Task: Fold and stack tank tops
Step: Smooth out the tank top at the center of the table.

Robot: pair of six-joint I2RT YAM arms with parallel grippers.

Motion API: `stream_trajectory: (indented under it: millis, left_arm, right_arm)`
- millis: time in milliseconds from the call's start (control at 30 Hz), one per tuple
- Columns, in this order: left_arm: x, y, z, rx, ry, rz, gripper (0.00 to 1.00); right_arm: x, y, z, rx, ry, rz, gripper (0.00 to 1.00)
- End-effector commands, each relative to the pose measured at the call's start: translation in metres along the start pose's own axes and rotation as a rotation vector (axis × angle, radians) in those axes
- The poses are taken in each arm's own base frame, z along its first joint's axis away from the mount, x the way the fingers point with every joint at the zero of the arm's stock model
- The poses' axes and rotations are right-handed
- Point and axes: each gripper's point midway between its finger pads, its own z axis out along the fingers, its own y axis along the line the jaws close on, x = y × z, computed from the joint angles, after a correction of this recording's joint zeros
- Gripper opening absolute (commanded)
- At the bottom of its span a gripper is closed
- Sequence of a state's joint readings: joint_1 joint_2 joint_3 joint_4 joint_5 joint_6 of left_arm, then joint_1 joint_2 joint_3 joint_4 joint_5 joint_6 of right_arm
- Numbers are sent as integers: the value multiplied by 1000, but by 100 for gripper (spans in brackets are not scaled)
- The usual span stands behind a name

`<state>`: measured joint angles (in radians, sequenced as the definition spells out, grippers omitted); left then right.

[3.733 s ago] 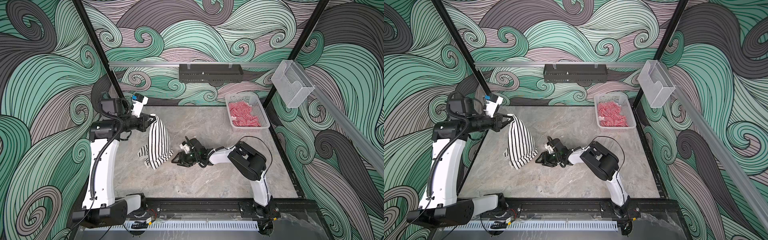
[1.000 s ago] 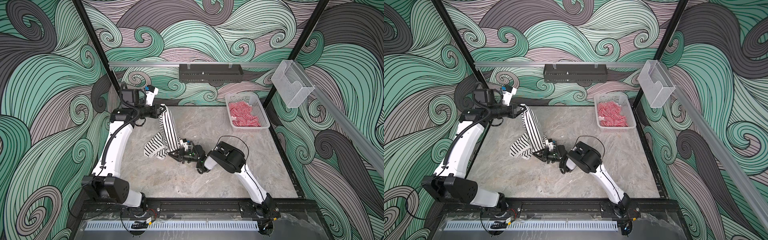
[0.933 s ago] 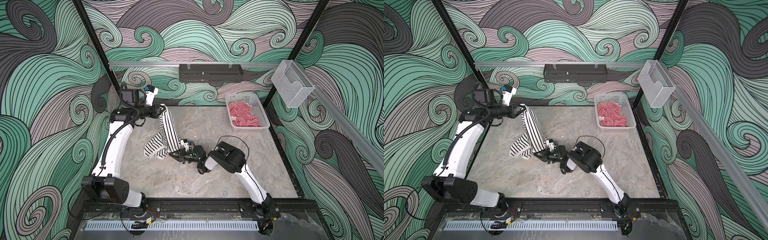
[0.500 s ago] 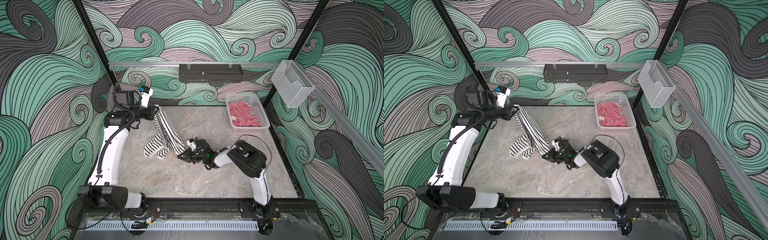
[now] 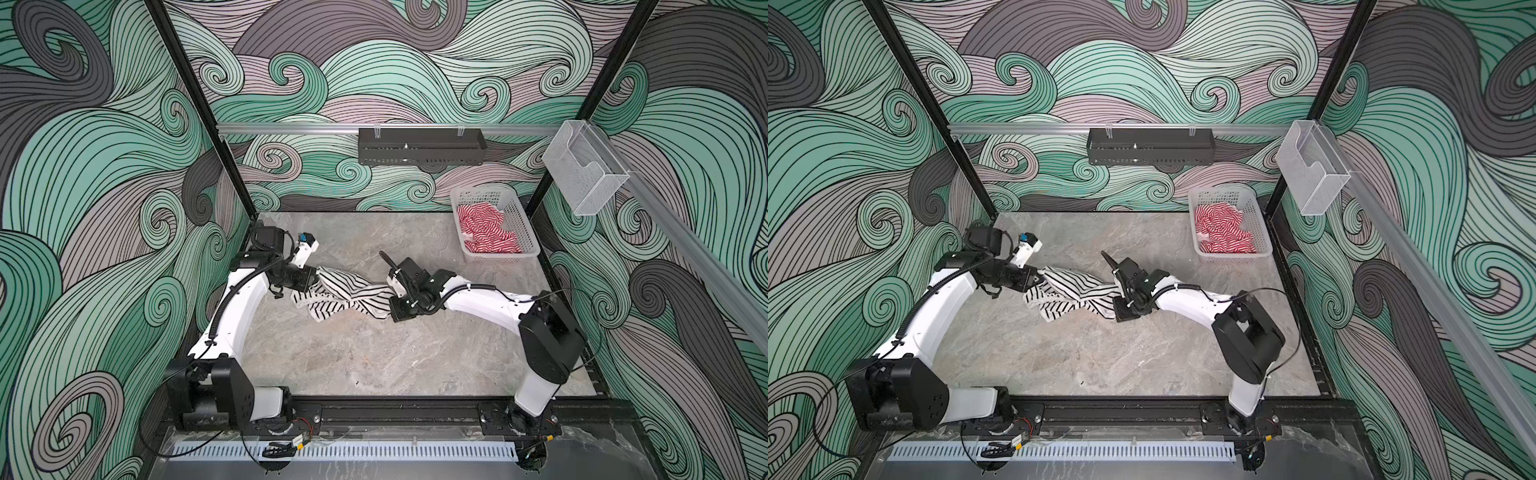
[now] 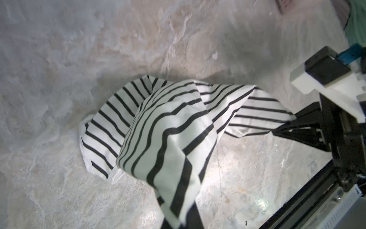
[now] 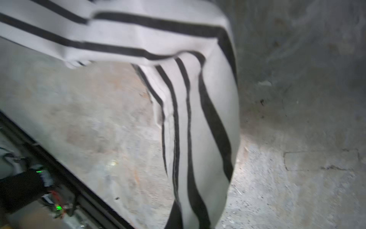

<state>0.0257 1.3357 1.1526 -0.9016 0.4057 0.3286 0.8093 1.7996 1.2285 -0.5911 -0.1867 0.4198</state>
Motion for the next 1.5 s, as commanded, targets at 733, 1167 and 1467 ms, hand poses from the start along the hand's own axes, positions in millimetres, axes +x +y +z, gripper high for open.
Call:
stream_trajectory:
  millis: [733, 1167, 1467]
  left_arm:
    - [121, 19, 27, -127, 306, 115, 0]
    - [133, 20, 36, -122, 322, 103, 0]
    - [133, 19, 36, -121, 315, 98, 0]
  right_arm:
    - [58, -49, -10, -99, -26, 326, 44]
    - [29, -45, 1, -456, -202, 643, 40]
    - [28, -44, -15, -490, -261, 654, 37]
